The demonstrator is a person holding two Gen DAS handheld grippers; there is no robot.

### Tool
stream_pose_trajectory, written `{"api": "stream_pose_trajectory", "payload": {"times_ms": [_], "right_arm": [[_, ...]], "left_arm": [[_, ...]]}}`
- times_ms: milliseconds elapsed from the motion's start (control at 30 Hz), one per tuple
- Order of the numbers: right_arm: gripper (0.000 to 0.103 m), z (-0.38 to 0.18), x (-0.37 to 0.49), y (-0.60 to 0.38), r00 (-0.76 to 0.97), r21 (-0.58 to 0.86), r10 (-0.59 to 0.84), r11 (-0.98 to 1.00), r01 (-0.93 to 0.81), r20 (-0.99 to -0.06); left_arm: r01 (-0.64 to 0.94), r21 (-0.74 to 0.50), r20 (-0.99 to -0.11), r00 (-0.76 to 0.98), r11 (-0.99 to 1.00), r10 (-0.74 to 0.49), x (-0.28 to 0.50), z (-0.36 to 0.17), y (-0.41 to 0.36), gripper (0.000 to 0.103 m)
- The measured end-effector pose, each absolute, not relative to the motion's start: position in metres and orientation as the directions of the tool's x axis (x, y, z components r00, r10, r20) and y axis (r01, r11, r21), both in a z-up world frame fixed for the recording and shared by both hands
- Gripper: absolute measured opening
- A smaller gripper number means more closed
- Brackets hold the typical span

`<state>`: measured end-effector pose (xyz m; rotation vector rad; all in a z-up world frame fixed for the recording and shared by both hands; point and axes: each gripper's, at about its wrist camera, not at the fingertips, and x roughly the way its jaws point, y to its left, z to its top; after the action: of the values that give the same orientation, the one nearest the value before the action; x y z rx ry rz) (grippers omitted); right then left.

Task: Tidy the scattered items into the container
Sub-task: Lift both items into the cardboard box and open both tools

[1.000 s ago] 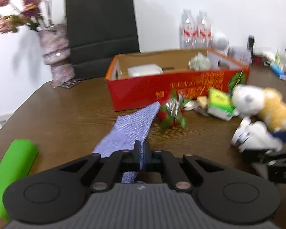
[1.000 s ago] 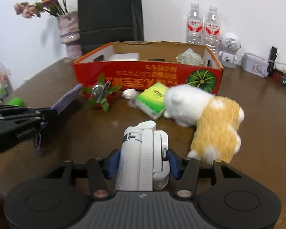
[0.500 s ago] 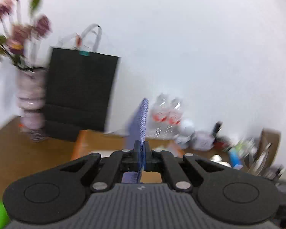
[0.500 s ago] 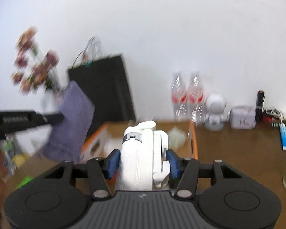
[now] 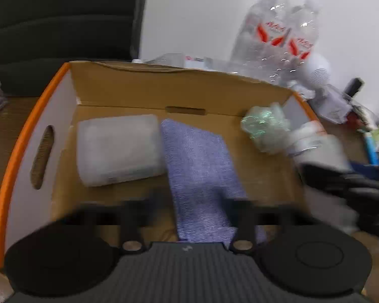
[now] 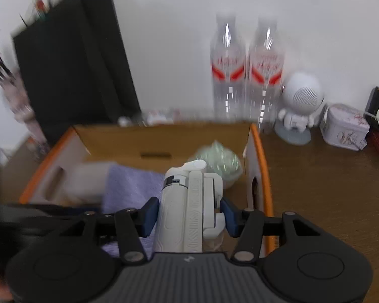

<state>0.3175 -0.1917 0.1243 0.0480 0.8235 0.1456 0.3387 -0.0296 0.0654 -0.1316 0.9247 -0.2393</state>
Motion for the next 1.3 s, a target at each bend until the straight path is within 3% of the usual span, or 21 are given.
{"api": "stream_pose_trajectory", "payload": {"times_ms": [100, 267, 367, 400, 467, 600, 633, 767, 933, 1067, 1200, 1300], "right_arm": [[0.052, 0.110, 0.333, -0.187, 0.632, 0.075, 0.119, 0.993, -0.096, -0.766], [0.051, 0.100, 0.347, -0.187, 0.612, 0.036, 0.061, 0.998, -0.054, -0.788], [0.051, 0.109, 0.342, -0.188, 0.629, 0.061, 0.099, 0.995, -0.082, -0.771], [0.050, 0.112, 0.340, -0.187, 0.631, 0.062, 0.107, 0.994, -0.093, -0.769], [0.050, 0.119, 0.335, -0.186, 0.644, 0.049, 0.096, 0.995, -0.090, -0.759], [0.043, 0.122, 0.332, -0.185, 0.629, 0.045, 0.095, 0.994, -0.096, -0.771], [0.041, 0.121, 0.330, -0.186, 0.622, 0.052, 0.100, 0.994, -0.095, -0.776], [0.040, 0.118, 0.322, -0.191, 0.597, 0.090, 0.119, 0.993, -0.079, -0.793], [0.052, 0.130, 0.303, -0.198, 0.582, 0.151, 0.142, 0.988, -0.033, -0.801], [0.075, 0.143, 0.273, -0.191, 0.599, 0.118, 0.130, 0.991, -0.060, -0.790], [0.076, 0.149, 0.239, -0.191, 0.612, 0.119, 0.129, 0.991, -0.056, -0.780], [0.081, 0.152, 0.183, -0.188, 0.686, 0.098, 0.127, 0.992, -0.082, -0.717]], "left_arm": [[0.112, -0.191, -0.729, 0.649, 0.975, -0.217, 0.334, 0.083, -0.010, 0.097], [0.104, -0.192, -0.791, 0.572, 0.976, -0.217, 0.352, 0.078, 0.005, 0.098], [0.110, -0.069, -0.787, 0.605, 0.992, -0.122, 0.355, 0.072, -0.003, 0.070], [0.115, -0.033, -0.786, 0.610, 0.993, -0.097, 0.357, 0.069, -0.007, 0.066], [0.096, -0.027, -0.801, 0.594, 0.995, -0.079, 0.360, 0.065, -0.005, 0.044], [0.001, -0.078, -0.791, 0.608, 0.997, -0.063, 0.368, 0.061, 0.007, 0.041], [-0.008, -0.100, -0.783, 0.618, 0.995, -0.074, 0.365, 0.063, 0.009, 0.043], [0.023, -0.098, -0.741, 0.666, 0.995, -0.088, 0.339, 0.091, 0.011, 0.079], [0.036, -0.055, -0.740, 0.670, 0.998, -0.065, 0.306, 0.131, 0.014, 0.101], [0.037, -0.050, -0.776, 0.628, 0.998, -0.062, 0.282, 0.146, 0.017, 0.103], [0.041, -0.027, -0.779, 0.625, 0.999, -0.047, 0.242, 0.146, 0.016, 0.103], [0.040, -0.030, -0.688, 0.724, 0.999, -0.050, 0.176, 0.143, 0.018, 0.103]]}}
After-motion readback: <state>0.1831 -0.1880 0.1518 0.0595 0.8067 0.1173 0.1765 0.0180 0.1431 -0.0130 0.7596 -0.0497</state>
